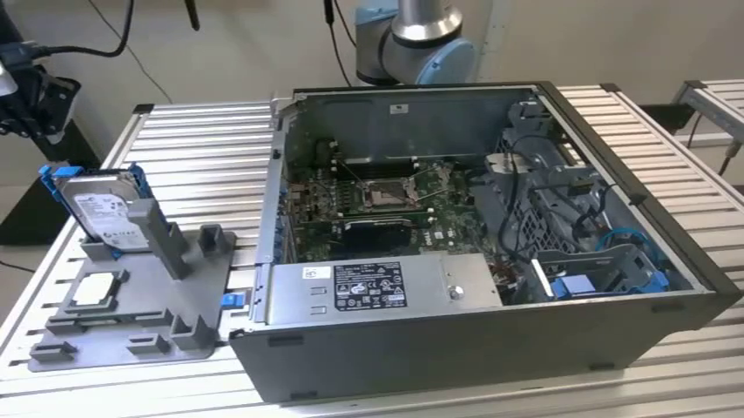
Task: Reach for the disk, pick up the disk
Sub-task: 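Reach for the disk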
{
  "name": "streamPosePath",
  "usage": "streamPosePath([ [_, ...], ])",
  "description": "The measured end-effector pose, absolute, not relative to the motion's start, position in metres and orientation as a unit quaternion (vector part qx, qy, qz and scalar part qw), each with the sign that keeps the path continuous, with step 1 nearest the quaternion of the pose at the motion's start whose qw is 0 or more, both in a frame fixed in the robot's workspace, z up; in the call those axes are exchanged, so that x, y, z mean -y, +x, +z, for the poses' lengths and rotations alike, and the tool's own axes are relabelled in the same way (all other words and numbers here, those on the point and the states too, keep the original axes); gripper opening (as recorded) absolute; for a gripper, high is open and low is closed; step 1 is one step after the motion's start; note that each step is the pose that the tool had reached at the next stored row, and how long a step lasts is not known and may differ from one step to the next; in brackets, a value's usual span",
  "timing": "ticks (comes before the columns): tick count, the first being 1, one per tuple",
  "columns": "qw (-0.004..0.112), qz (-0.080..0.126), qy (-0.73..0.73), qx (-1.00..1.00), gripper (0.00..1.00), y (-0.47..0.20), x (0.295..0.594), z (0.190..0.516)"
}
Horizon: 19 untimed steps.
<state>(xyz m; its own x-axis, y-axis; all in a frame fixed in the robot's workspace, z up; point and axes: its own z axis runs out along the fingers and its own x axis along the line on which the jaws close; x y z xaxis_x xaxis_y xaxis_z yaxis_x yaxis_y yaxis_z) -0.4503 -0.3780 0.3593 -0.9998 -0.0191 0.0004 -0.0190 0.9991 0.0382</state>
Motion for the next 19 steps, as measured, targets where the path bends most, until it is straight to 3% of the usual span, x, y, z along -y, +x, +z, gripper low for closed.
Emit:
streamPosePath([
  [19,0.001,-0.019,0.036,0.999,0.00,-0.4580,0.3774,0.3573],
])
